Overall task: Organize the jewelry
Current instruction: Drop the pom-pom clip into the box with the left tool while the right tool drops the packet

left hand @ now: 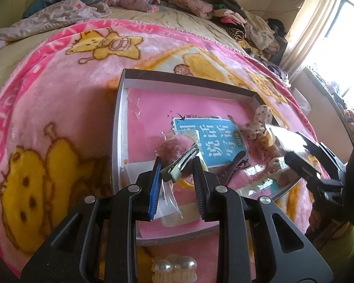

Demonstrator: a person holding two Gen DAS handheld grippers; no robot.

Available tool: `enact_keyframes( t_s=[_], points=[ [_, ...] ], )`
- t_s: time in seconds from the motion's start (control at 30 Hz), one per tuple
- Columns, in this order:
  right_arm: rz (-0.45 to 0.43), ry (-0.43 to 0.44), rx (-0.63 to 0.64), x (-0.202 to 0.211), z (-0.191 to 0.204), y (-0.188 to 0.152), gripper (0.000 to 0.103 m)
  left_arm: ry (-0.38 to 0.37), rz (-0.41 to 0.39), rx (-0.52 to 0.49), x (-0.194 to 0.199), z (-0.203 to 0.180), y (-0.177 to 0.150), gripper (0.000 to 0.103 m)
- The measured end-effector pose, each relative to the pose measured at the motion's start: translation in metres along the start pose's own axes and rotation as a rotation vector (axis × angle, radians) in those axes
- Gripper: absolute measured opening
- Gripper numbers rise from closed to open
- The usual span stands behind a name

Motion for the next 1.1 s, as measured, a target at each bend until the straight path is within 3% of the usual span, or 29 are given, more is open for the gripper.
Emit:
enact_keyframes(
  t_s=[0.6, 1.1],
  points=[
    [0.075, 0.098, 0.064, -0.012, 0.046, -0.03, 0.076, 0.017, 0.005, 0.001, -0.007, 0.006, 0.0, 0.018],
    [0.086, 0.079, 0.051, -0.002, 0.044, -0.036, 0.084, 0.022, 0.008, -0.01, -0.007, 0.004, -0.002, 0.02]
  ],
)
Point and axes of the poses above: each gripper's, at about its wrist camera, not at the fingertips, and x roughly against the way its jaws point, z to its left, y to its top, the point moved 6 cm from there along -x, roughly the way its jaws point, and after that the axes turned 9 degrees about -z, right-handed, at the moved point
